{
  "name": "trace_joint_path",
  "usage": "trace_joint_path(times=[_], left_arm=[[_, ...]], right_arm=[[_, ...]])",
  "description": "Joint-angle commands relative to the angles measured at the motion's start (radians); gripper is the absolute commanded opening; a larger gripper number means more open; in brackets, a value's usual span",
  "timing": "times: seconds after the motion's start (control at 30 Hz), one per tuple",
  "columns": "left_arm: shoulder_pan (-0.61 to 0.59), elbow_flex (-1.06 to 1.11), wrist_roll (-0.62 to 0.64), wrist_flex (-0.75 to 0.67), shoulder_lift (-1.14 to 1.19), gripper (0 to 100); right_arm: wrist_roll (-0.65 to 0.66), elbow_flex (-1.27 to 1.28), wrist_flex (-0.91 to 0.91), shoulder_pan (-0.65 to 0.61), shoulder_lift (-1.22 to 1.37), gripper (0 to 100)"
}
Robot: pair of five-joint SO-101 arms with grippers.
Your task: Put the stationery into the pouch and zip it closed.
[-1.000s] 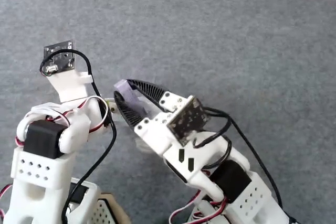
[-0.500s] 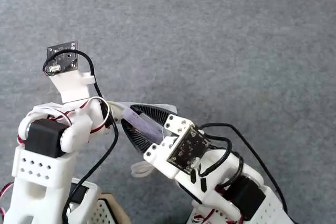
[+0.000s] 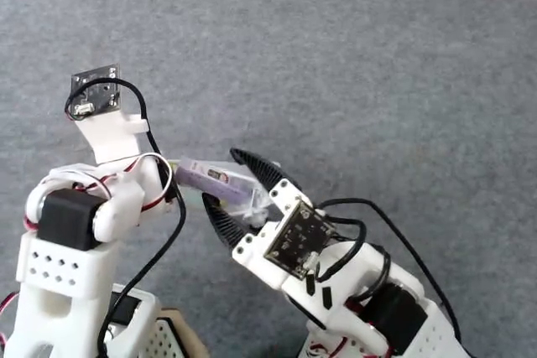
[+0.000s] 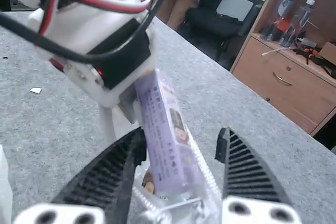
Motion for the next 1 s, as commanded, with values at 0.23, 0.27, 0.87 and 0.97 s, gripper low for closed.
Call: trace_joint_path(times=[0.23,0.27,0.87,0.97], left_arm=[[-0.016,-0.010,-0.006,0.000,0.031,3],[-0.016,-0.010,-0.006,0.000,0.031,3],[-0.016,-0.010,-0.006,0.002,0.031,3],[-0.016,-0.012,-0.006,0.002,0.031,3]], right_arm=[[0.008,-0.130,0.017,-0.012,-0.001,22.2],[0.008,-0.148,0.017,-0.012,-0.001,22.2],[0.008,-0.002,-0.249,-0.006,0.007,22.2],[0.008,0.035,-0.226,-0.005,0.004,22.2]])
